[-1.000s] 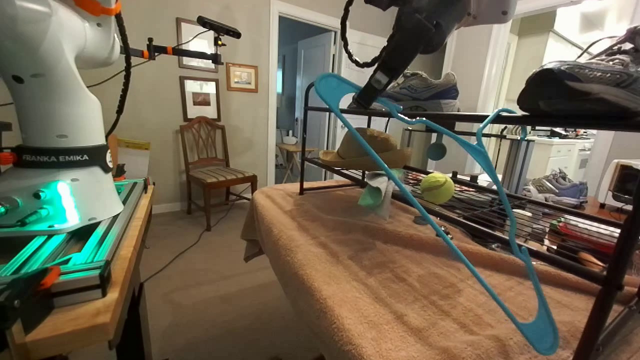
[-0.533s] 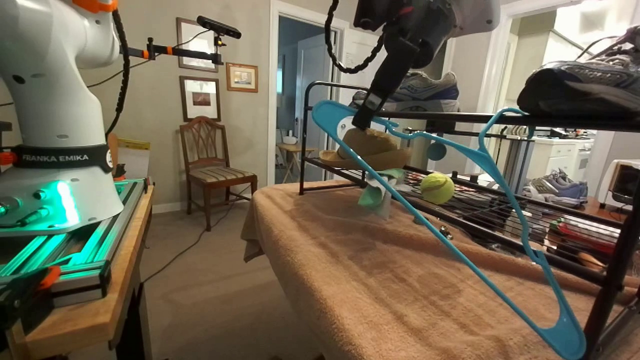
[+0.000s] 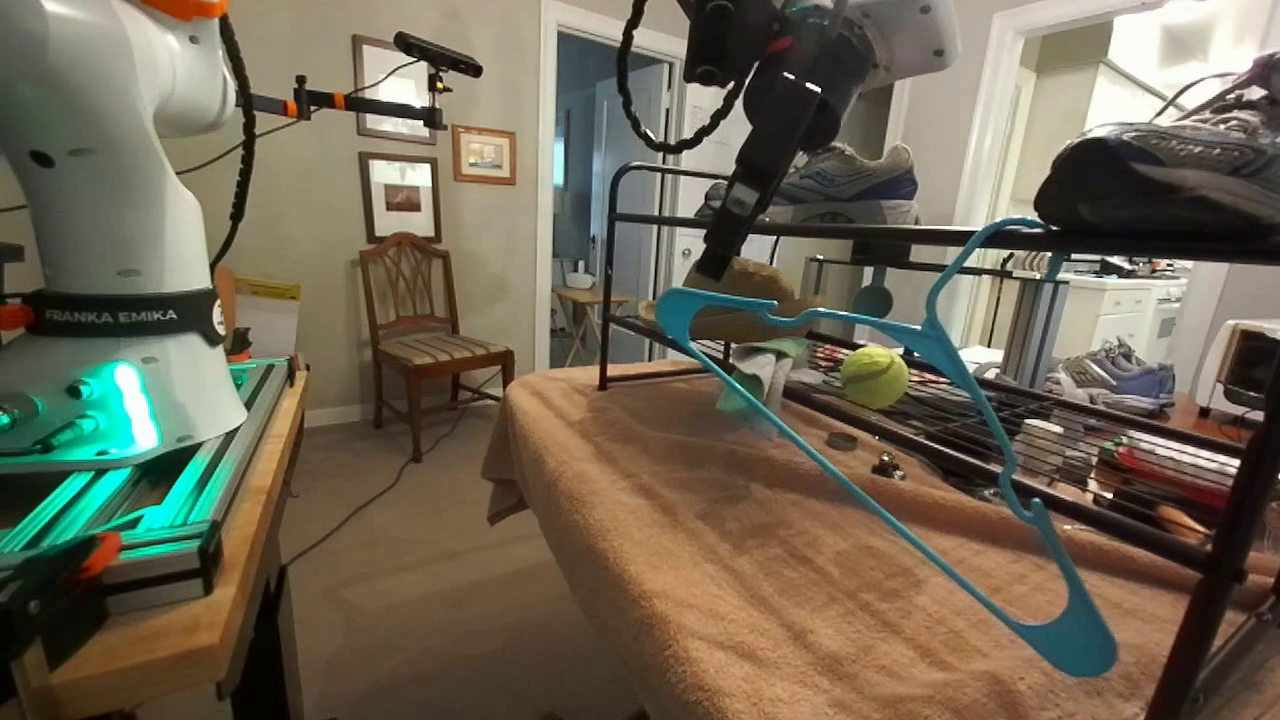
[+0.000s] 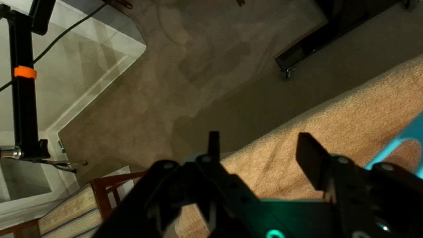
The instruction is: Hang the clothing hanger on the rack
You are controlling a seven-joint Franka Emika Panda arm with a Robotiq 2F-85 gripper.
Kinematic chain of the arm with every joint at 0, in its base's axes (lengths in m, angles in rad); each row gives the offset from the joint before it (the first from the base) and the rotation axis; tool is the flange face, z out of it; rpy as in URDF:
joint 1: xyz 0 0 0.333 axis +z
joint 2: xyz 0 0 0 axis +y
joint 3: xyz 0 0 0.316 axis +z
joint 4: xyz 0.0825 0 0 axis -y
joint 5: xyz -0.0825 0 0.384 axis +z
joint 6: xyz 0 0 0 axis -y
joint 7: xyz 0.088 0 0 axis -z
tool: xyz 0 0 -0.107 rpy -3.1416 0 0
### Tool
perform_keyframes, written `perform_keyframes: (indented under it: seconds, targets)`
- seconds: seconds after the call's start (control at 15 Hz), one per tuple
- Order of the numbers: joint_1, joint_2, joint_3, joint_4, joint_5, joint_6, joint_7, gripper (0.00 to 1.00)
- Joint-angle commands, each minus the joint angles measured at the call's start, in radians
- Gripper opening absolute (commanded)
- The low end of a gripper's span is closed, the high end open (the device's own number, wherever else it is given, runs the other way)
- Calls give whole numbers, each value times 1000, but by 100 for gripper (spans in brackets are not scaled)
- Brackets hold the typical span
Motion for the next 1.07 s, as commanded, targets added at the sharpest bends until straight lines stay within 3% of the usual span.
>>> perform_keyframes:
  seconds: [0.0,0.13,0.4,1.0]
  targets:
    - [44,-99,-11,-120,-63,97,75,94]
    - [66,-143,-9,-164,-117,127,102,100]
    - [98,-240,5,-263,-210,194,146,100]
    - [130,-593,71,-518,-108,329,-117,100]
